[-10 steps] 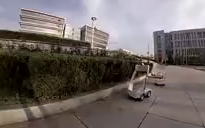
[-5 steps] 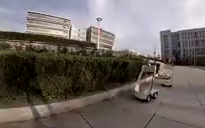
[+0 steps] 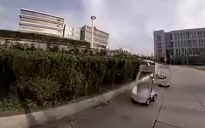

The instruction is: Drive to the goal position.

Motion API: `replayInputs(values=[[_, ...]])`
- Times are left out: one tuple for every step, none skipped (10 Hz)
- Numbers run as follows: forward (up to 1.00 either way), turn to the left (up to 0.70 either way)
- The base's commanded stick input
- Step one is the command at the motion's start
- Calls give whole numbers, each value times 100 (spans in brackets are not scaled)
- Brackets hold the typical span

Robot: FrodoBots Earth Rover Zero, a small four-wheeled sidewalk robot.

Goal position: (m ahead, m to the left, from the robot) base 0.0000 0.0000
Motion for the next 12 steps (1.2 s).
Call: replayInputs(values=[[32,-44],[0,-70],[0,-70],[0,-70],[0,-70],[0,-70],[0,-70],[0,-70],[0,-70],[0,-70],[0,-70],[0,-70]])
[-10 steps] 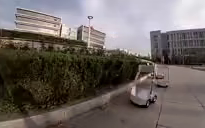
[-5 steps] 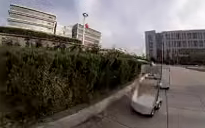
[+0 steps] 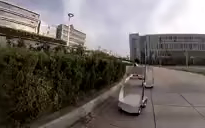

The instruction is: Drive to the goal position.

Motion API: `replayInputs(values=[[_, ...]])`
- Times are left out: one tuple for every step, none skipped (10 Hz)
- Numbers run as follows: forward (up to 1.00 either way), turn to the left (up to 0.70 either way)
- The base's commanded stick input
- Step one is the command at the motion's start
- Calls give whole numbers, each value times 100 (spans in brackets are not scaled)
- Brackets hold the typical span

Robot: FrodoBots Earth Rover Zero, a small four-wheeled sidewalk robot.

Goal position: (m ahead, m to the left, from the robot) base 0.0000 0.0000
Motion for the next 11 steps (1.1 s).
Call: replayInputs(values=[[0,-70],[26,-50],[70,-14],[67,-15],[46,-23],[27,-41],[7,-62],[0,0],[0,0],[0,0],[0,0]])
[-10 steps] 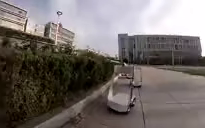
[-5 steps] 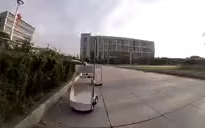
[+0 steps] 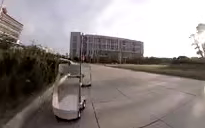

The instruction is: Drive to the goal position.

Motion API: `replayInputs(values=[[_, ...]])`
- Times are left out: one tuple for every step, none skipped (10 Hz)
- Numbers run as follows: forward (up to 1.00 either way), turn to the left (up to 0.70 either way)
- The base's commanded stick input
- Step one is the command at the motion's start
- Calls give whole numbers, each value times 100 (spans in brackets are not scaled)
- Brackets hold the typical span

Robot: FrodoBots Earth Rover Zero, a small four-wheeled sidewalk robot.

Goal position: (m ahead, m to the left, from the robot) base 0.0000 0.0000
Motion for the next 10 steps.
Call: replayInputs(values=[[0,0],[0,0],[0,0],[-42,0],[-45,0],[-44,5],[-40,24],[-45,27],[-45,27],[-45,27]])
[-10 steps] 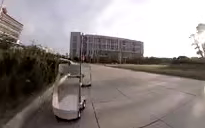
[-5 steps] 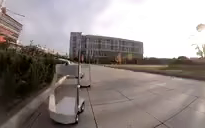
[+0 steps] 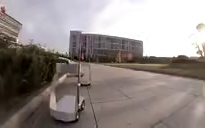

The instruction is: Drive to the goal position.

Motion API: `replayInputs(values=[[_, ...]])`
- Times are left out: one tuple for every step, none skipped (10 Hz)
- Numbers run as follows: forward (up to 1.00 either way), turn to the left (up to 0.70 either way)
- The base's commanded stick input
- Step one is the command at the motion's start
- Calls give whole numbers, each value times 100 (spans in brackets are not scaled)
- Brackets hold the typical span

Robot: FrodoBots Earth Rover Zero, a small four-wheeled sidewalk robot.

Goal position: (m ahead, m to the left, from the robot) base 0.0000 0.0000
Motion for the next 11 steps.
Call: replayInputs(values=[[-45,23],[-45,0],[-45,0],[-45,0],[-45,0],[-45,0],[-45,0],[-45,0],[-45,0],[-45,0],[0,45]])
